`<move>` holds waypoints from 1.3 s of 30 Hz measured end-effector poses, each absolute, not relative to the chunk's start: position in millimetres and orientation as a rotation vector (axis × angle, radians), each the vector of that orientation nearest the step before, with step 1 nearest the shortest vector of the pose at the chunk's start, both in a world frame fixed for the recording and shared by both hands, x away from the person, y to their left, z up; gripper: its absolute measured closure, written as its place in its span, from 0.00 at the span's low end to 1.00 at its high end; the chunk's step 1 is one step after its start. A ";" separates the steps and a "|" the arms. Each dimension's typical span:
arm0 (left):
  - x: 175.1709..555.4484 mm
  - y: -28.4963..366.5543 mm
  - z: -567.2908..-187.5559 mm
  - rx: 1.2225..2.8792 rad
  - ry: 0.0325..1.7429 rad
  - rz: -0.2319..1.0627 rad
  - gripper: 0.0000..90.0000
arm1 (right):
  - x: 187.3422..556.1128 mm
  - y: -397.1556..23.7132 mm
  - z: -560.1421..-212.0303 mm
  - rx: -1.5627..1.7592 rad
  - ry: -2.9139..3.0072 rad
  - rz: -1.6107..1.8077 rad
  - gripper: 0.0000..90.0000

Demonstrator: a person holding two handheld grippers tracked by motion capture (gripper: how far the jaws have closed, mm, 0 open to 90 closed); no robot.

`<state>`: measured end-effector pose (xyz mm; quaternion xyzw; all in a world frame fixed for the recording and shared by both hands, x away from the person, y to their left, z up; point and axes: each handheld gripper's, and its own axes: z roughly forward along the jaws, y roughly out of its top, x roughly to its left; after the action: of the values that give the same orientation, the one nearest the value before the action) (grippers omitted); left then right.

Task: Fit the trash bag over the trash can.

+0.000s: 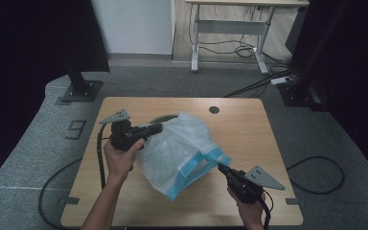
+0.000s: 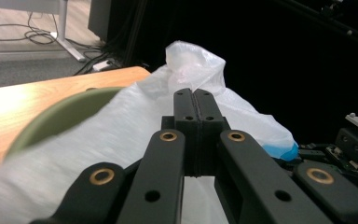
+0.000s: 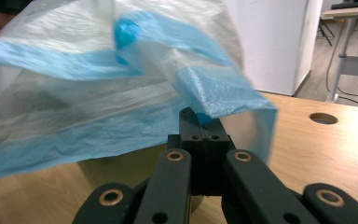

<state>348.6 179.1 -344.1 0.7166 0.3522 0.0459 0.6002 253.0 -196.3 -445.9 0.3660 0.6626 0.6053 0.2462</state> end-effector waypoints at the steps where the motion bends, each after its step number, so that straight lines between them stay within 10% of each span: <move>1: 348.2 181.2 -344.0 1.656 0.818 0.110 1.00 | 254.3 -197.8 -444.8 1.000 1.802 1.644 0.99; 39: 319.9 251.3 -375.5 1.672 0.859 0.129 1.00 | 260.9 -242.0 -414.0 0.973 1.709 1.573 0.99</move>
<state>319.9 251.3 -375.5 0.7177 0.3686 0.0555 0.5882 260.9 -242.0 -414.0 0.3676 0.6460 0.5947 0.3065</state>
